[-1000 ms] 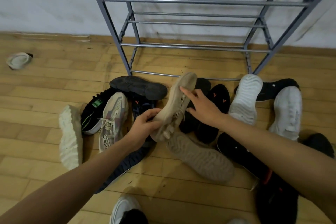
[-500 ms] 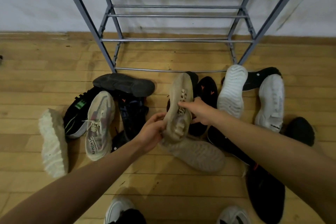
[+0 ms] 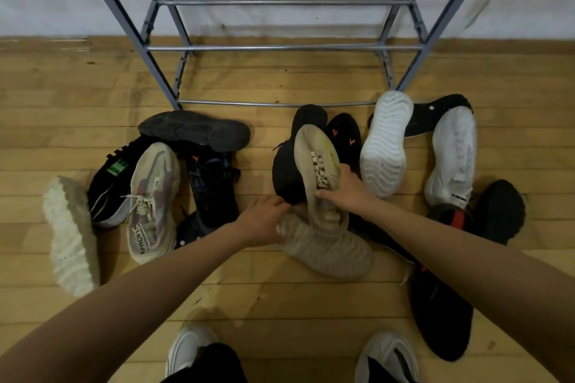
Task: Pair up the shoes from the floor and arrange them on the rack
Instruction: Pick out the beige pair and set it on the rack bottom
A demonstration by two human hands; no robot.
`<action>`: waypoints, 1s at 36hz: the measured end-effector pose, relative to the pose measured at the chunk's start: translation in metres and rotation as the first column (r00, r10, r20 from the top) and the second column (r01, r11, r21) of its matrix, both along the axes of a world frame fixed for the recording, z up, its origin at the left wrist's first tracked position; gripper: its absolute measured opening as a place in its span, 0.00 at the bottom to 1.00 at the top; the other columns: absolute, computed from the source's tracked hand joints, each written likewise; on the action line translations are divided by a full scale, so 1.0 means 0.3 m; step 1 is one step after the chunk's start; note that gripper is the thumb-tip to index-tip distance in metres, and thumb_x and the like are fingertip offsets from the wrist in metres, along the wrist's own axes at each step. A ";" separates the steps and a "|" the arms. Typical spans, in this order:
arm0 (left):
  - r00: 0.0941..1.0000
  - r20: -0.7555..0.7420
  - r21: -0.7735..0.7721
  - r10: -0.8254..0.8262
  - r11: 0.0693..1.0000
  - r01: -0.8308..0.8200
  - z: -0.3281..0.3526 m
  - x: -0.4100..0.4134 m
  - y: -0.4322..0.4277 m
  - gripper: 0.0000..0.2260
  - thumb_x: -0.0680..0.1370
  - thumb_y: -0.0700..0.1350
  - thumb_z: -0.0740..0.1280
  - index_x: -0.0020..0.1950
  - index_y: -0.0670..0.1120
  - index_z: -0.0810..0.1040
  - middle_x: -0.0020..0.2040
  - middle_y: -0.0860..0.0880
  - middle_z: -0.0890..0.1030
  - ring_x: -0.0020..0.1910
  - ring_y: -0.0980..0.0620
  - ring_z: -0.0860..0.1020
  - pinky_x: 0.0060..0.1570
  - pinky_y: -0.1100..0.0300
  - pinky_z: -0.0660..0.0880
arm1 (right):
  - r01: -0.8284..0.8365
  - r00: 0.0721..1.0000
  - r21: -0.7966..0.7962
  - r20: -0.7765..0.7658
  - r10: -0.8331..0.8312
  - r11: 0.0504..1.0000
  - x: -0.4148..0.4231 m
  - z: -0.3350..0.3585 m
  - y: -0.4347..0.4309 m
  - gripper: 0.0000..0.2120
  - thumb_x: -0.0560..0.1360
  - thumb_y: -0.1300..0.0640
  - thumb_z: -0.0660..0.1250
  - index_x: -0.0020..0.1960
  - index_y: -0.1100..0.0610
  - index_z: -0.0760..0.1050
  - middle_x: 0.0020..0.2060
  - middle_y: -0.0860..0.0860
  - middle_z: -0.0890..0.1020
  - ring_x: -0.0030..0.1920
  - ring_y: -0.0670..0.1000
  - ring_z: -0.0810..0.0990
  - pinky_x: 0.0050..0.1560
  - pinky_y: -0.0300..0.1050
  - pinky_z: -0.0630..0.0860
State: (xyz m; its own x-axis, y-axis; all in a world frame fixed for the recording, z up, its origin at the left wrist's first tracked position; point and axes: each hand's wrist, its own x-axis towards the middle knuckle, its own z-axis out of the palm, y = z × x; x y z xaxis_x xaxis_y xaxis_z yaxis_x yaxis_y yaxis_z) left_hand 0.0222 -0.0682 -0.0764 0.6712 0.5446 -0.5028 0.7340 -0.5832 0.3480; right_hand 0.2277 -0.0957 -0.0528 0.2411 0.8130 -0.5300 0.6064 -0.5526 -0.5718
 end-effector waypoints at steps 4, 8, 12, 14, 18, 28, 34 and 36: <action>0.991 -0.110 0.098 -0.077 0.991 0.087 -0.033 -0.003 -0.007 0.39 0.72 0.57 0.69 0.76 0.48 0.53 0.75 0.44 0.59 0.74 0.43 0.57 0.73 0.49 0.55 | -0.031 0.997 -0.030 0.075 0.033 0.999 -0.025 -0.013 -0.011 0.54 0.64 0.39 0.75 0.75 0.59 0.46 0.70 0.60 0.61 0.69 0.60 0.64 0.67 0.55 0.67; 0.977 -0.124 0.156 -0.176 0.969 0.194 -0.045 -0.008 -0.015 0.43 0.69 0.56 0.72 0.76 0.46 0.52 0.75 0.44 0.59 0.73 0.43 0.58 0.72 0.50 0.57 | -0.073 0.976 -0.130 0.193 0.097 0.989 -0.065 -0.017 -0.003 0.63 0.60 0.32 0.73 0.76 0.56 0.37 0.72 0.61 0.56 0.71 0.62 0.60 0.67 0.57 0.65; 0.977 -0.078 0.241 -0.199 0.947 0.212 -0.045 -0.029 -0.048 0.37 0.71 0.49 0.71 0.75 0.44 0.55 0.72 0.44 0.62 0.71 0.43 0.62 0.67 0.52 0.67 | -0.038 0.971 -0.110 0.229 0.062 0.993 -0.099 -0.014 0.005 0.59 0.63 0.40 0.75 0.76 0.56 0.38 0.69 0.62 0.58 0.69 0.62 0.61 0.64 0.55 0.66; 0.981 -0.061 0.258 -0.183 0.947 0.193 -0.034 -0.048 -0.061 0.37 0.70 0.46 0.71 0.74 0.44 0.56 0.71 0.44 0.63 0.70 0.44 0.63 0.63 0.54 0.71 | -0.007 0.973 -0.084 0.228 0.026 0.996 -0.104 -0.009 0.007 0.56 0.65 0.45 0.75 0.76 0.56 0.38 0.69 0.62 0.59 0.68 0.62 0.62 0.63 0.55 0.68; 0.990 -0.052 0.305 -0.128 0.942 0.138 0.003 -0.100 -0.067 0.38 0.69 0.47 0.71 0.74 0.45 0.55 0.71 0.45 0.63 0.70 0.45 0.62 0.64 0.53 0.72 | 0.003 0.967 -0.029 0.253 0.004 1.000 -0.064 0.012 0.009 0.52 0.66 0.48 0.75 0.75 0.56 0.43 0.67 0.62 0.63 0.66 0.64 0.65 0.62 0.58 0.70; 0.999 0.000 0.333 0.045 0.942 -0.042 0.178 -0.195 -0.065 0.42 0.68 0.58 0.70 0.76 0.48 0.55 0.74 0.48 0.60 0.73 0.49 0.59 0.64 0.54 0.69 | 0.084 0.970 0.084 0.223 -0.101 0.993 0.036 0.092 -0.032 0.46 0.65 0.49 0.74 0.73 0.51 0.50 0.65 0.60 0.65 0.65 0.63 0.66 0.55 0.52 0.69; 0.932 0.167 0.156 0.322 0.925 -0.348 0.238 -0.226 -0.064 0.42 0.64 0.63 0.70 0.73 0.48 0.63 0.71 0.49 0.67 0.67 0.49 0.68 0.63 0.56 0.69 | 0.049 0.975 0.066 0.215 -0.062 0.997 0.036 0.129 -0.065 0.46 0.67 0.50 0.73 0.74 0.53 0.48 0.67 0.60 0.64 0.66 0.63 0.65 0.61 0.55 0.69; 0.891 0.209 0.073 0.404 0.902 -0.426 0.251 -0.239 -0.048 0.42 0.62 0.63 0.71 0.72 0.48 0.65 0.68 0.49 0.70 0.63 0.49 0.71 0.60 0.57 0.69 | 0.078 0.978 0.080 0.186 -0.092 0.994 0.030 0.140 -0.067 0.46 0.68 0.51 0.73 0.75 0.54 0.48 0.68 0.60 0.63 0.67 0.63 0.64 0.62 0.55 0.69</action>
State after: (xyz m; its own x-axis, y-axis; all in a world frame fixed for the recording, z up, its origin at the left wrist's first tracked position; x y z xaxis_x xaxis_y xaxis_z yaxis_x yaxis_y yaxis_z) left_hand -0.0496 -0.0827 -0.0011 0.4457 0.8395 -0.3109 0.8469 -0.2829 0.4503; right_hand 0.2367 -0.1158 -0.0107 0.4010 0.8196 -0.4091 0.6600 -0.5682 -0.4914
